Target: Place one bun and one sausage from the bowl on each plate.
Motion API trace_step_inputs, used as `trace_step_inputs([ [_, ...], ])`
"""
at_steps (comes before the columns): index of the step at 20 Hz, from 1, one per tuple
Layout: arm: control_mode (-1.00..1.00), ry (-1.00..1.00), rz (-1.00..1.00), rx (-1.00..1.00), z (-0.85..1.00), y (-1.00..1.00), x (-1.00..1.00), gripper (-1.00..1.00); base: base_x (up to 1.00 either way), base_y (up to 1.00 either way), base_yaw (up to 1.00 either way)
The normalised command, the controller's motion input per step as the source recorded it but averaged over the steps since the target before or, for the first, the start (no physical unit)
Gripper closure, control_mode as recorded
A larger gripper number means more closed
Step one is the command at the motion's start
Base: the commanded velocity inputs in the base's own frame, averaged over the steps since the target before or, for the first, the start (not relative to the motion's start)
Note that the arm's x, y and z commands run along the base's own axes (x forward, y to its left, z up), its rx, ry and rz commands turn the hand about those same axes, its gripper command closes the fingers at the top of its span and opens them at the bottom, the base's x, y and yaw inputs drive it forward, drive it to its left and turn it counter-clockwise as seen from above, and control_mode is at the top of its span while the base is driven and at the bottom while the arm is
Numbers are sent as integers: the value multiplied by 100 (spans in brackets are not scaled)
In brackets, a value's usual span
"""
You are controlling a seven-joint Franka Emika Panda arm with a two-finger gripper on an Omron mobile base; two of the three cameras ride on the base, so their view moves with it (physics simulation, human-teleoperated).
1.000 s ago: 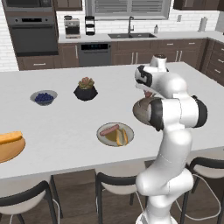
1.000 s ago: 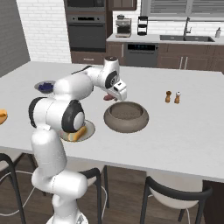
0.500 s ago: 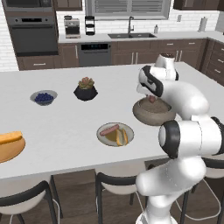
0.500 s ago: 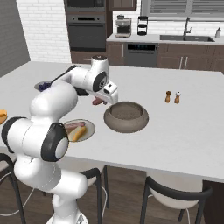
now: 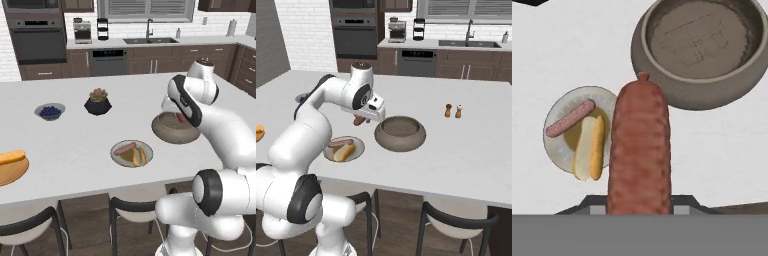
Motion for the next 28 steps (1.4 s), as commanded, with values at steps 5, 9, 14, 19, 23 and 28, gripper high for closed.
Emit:
trace_step_inputs([
  [5,-100,1,3,-7,3,38,-93,100,0,0,0],
  [9,-100,3,0,-8,0,30,-77,100,0,0,0],
  [14,-100,0,0,-3,0,0,-32,100,0,0,0],
  [19,100,0,0,0,0,0,0,100,-22,0,0],
  [23,100,0,0,0,0,0,0,100,-96,61,0],
  [28,100,0,0,0,0,0,0,100,-36,100,0],
])
